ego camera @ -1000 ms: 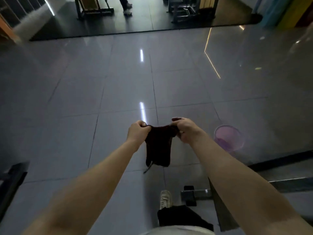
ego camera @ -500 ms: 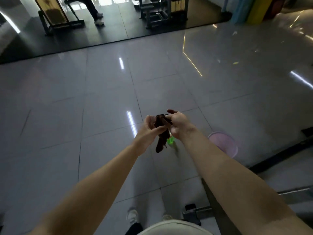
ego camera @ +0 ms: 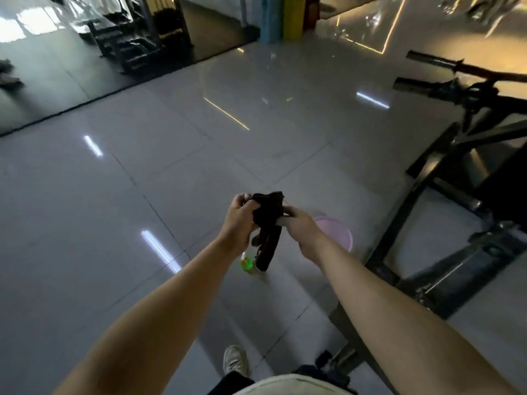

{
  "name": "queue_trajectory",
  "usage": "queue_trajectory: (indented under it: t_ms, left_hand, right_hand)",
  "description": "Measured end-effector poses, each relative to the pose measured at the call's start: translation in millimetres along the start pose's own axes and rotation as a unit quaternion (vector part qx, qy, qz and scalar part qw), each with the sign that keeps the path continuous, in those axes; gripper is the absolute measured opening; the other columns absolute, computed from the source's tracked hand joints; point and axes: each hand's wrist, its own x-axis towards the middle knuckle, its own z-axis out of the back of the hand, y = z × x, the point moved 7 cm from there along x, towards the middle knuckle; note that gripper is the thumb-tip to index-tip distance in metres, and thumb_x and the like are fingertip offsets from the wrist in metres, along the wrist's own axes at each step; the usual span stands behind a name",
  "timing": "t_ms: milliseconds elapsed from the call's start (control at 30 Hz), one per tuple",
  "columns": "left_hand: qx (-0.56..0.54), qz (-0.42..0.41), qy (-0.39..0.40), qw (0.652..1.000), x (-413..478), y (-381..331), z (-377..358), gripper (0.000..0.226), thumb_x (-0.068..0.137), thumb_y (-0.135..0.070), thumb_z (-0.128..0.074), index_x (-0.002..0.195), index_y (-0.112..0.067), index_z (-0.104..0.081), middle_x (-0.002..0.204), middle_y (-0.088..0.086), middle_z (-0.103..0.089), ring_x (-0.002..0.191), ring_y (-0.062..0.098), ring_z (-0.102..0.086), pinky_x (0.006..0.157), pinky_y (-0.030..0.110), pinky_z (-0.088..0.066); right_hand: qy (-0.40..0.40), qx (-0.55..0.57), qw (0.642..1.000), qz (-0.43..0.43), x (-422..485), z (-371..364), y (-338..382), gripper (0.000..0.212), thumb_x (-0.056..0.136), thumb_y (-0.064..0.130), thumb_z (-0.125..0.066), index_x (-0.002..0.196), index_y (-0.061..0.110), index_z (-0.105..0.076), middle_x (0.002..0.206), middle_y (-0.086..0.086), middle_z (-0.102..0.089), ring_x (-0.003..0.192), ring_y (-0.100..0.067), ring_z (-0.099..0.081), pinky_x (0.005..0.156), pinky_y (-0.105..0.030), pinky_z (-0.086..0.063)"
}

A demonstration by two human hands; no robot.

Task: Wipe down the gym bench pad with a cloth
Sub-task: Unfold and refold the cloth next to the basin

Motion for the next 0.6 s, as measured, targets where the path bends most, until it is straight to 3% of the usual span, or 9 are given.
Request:
queue_trajectory:
  t_ms: [67,133,233,333,400,500,600]
  left_hand:
    - [0.037,0.001,0.032,0.999,25,-5,-12,0.012,0.096,-0.001,-0.048,0.103,-0.012,-0.047,0.089,0.008,-0.054,0.077,0.018,-0.057,0.057,0.028,-0.051]
    - [0.103,-0.015,0.055,0.993,49,-10,-22,0.014,0.096,-0.002,-0.047,0.097,-0.016,-0.047,0.087,0.005,-0.051,0.073,0.016,-0.052,0.054,0.026,-0.044]
    - [0.280,-0.069,0.067,0.955,87,-12,-38,0.014,0.098,-0.009,-0.046,0.102,-0.023,-0.049,0.088,0.001,-0.054,0.069,0.015,-0.050,0.057,0.030,-0.038]
    - [0.425,-0.118,0.113,0.890,123,3,-69,0.014,0.102,-0.012,-0.044,0.108,-0.024,-0.044,0.087,0.005,-0.058,0.069,0.023,-0.053,0.062,0.034,-0.039]
    - [0.466,-0.111,0.152,0.865,148,26,-94,0.013,0.103,-0.011,-0.043,0.110,-0.022,-0.041,0.090,0.011,-0.056,0.071,0.027,-0.051,0.064,0.035,-0.038]
    - [0.440,-0.039,0.161,0.882,191,69,-122,0.015,0.102,-0.009,-0.043,0.114,-0.017,-0.046,0.096,0.013,-0.057,0.077,0.026,-0.052,0.068,0.038,-0.042]
    - [0.407,0.043,0.173,0.896,230,122,-145,0.018,0.101,-0.011,-0.047,0.112,-0.025,-0.048,0.102,0.013,-0.058,0.083,0.028,-0.058,0.074,0.043,-0.053]
  right_hand:
    - [0.000,-0.002,1.000,0.002,18,2,-4,0.033,0.074,0.015,-0.065,0.105,0.005,-0.070,0.100,-0.017,-0.074,0.099,-0.035,-0.069,0.096,-0.044,-0.050]
    - [-0.044,0.023,0.999,-0.005,33,15,-9,0.036,0.070,0.020,-0.066,0.102,0.005,-0.070,0.100,-0.020,-0.073,0.098,-0.037,-0.069,0.096,-0.054,-0.050]
    - [-0.150,0.066,0.986,-0.028,35,48,-9,0.029,0.078,0.012,-0.063,0.107,0.007,-0.059,0.106,-0.017,-0.070,0.101,-0.031,-0.068,0.095,-0.052,-0.051]
    - [-0.179,0.021,0.983,-0.044,51,76,-21,0.026,0.091,0.018,-0.059,0.115,0.014,-0.050,0.107,-0.008,-0.066,0.099,-0.025,-0.065,0.091,-0.045,-0.054]
    - [-0.214,-0.017,0.975,-0.061,65,99,-34,0.029,0.096,0.019,-0.054,0.124,0.014,-0.044,0.104,-0.005,-0.060,0.095,-0.022,-0.060,0.086,-0.038,-0.051]
    - [-0.250,0.015,0.963,-0.097,97,129,-67,0.029,0.096,0.017,-0.050,0.122,0.016,-0.040,0.100,-0.007,-0.058,0.089,-0.023,-0.060,0.082,-0.039,-0.050]
    - [-0.284,0.062,0.948,-0.127,132,158,-104,0.041,0.093,0.021,-0.054,0.131,0.016,-0.039,0.115,-0.009,-0.059,0.099,-0.026,-0.060,0.087,-0.043,-0.051]
